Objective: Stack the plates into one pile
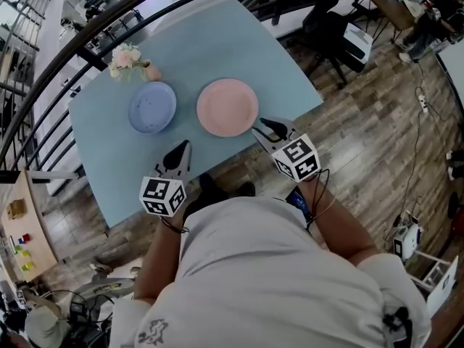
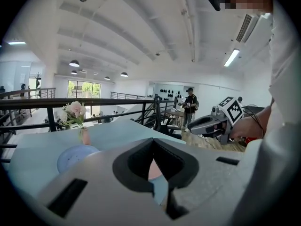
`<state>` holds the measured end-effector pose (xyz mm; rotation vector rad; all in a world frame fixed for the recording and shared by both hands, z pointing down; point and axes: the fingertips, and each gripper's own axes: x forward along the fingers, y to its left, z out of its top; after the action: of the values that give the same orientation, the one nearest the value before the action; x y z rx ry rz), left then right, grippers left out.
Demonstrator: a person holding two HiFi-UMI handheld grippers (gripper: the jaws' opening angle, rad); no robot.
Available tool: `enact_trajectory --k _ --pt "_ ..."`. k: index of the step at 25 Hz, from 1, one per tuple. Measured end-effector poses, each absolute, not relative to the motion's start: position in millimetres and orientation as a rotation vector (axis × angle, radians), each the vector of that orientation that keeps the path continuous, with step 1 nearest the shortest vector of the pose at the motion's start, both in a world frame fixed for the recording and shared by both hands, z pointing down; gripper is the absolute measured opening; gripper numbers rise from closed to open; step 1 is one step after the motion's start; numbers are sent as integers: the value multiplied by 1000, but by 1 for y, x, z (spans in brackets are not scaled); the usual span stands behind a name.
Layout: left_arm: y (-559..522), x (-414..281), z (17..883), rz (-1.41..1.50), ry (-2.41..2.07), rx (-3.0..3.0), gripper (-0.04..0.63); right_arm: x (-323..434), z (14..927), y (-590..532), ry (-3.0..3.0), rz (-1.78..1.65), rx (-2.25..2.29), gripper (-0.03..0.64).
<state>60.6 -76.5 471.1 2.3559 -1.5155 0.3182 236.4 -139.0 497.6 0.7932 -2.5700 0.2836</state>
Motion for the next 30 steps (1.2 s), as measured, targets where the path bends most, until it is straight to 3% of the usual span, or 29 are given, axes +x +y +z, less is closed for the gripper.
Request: enact_trajectory --k 9,30 --pt "-58 26 456 265 -1592 2340 5 199 492 -127 -2597 267 747 132" --pt "-1 -144 448 257 -1630 2372 5 16 481 -73 -2607 241 727 132"
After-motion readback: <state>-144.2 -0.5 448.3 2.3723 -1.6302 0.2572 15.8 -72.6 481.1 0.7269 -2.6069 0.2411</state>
